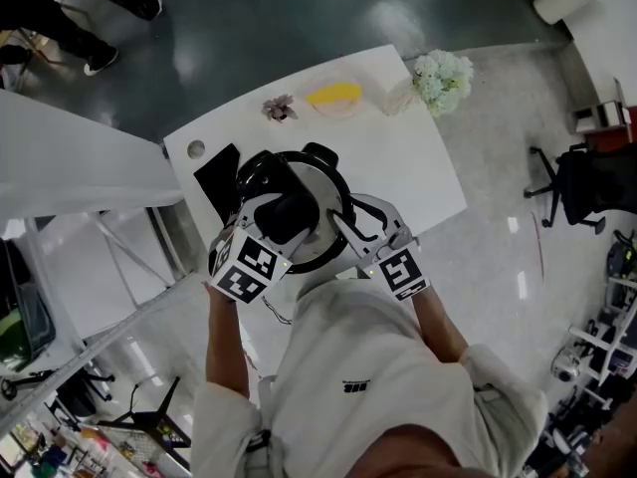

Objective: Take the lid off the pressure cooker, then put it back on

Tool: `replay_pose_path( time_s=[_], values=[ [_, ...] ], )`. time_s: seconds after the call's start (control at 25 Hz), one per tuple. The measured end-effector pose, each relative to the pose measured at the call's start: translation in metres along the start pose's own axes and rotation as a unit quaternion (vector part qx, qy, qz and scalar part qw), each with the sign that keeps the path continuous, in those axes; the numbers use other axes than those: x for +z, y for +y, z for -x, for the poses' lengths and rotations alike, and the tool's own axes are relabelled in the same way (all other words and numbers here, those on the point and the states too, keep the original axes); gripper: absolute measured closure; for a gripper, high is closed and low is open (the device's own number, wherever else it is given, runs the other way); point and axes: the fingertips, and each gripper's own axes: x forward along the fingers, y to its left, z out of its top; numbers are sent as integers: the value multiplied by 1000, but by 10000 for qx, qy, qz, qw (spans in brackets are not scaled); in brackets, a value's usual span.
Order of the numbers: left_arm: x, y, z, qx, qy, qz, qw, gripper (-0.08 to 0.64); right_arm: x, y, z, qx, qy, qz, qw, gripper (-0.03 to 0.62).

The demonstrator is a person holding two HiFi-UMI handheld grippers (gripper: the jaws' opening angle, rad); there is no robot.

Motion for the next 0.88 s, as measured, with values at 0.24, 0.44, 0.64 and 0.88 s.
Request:
replay_pose_path(
  time_s=[0.24, 0.44, 0.64, 0.88],
  values=[
    [5, 0, 7, 59, -55, 6, 10000, 273, 4, 0, 3, -36, -37, 58, 10000, 462],
    [11, -1, 13, 62, -157, -38, 9999, 275, 8, -2, 5, -108, -60, 91, 9999, 462],
    [16, -3, 19, 69, -264, -134, 9995, 273, 11, -8, 9, -225, -189, 224, 9993, 462],
    [20, 0, 28, 96, -443, -64, 9989, 273, 19, -7, 16, -385, -194, 216, 9988, 462]
  ],
)
